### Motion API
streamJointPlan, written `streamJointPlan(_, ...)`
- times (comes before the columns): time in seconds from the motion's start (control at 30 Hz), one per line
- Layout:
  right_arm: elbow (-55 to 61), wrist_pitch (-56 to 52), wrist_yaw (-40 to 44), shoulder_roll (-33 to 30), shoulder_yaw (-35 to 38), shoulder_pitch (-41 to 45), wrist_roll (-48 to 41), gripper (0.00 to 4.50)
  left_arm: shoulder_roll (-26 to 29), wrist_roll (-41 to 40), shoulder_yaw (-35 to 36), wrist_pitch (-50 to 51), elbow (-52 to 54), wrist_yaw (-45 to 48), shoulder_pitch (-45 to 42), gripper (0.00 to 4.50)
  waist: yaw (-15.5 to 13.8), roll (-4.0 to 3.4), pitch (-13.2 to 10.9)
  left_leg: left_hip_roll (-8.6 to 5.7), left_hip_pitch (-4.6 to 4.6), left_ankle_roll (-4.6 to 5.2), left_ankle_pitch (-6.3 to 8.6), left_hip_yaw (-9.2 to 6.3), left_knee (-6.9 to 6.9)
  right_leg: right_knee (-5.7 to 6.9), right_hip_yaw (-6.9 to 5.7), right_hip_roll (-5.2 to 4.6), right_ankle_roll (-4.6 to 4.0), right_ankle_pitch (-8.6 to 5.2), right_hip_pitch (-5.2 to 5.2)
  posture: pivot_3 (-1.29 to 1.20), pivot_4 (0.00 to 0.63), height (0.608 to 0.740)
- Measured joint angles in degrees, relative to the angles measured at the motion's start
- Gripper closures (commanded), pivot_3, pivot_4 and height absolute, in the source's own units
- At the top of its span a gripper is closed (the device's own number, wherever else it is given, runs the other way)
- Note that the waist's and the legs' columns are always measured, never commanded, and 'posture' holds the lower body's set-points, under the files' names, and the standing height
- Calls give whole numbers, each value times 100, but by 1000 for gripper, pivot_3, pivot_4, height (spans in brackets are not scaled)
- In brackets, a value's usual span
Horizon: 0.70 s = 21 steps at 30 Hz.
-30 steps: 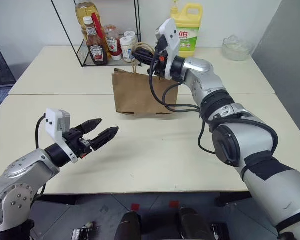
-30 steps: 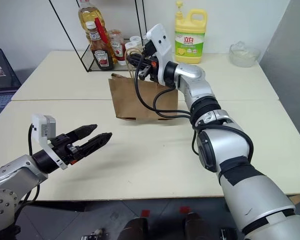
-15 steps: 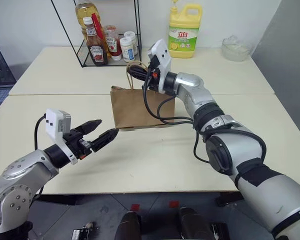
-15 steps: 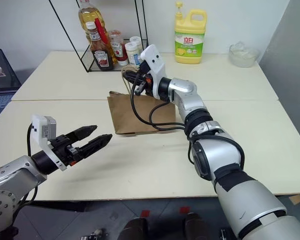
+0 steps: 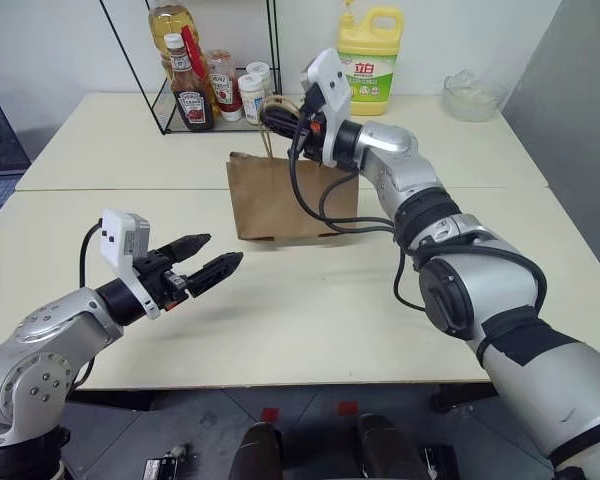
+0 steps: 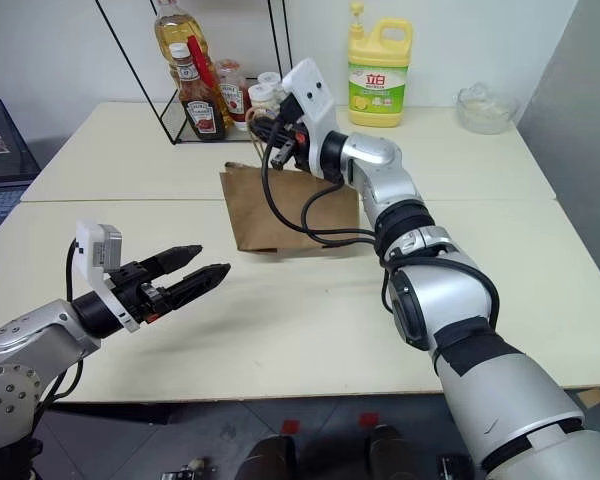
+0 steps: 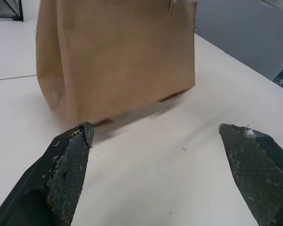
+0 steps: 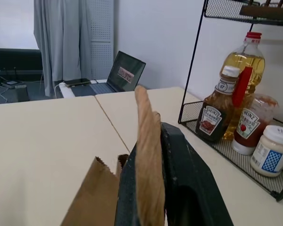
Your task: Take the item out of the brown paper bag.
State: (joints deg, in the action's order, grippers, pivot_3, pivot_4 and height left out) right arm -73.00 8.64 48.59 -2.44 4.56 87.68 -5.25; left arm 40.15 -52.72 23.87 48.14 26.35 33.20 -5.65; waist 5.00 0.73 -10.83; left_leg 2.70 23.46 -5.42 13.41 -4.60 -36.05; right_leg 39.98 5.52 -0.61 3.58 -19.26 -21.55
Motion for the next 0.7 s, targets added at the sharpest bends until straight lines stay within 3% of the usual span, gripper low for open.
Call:
streamJointPlan(0.3,-196,222,-100,126,-31,-12,142,4479,0,-2,-5,1,17,-2,-12,0,1,0,0,0,0,9,5,0,0,1,0,0,0,0,0,0,150,740)
streamJointPlan(0.7,-52,283,540,264,-194,-644,215,4479,20,-26,-26,14,25,22,45,0,-2,1,1,1,-4,9,5,-2,-3,4,-2,0,0,0,5,0,150,740)
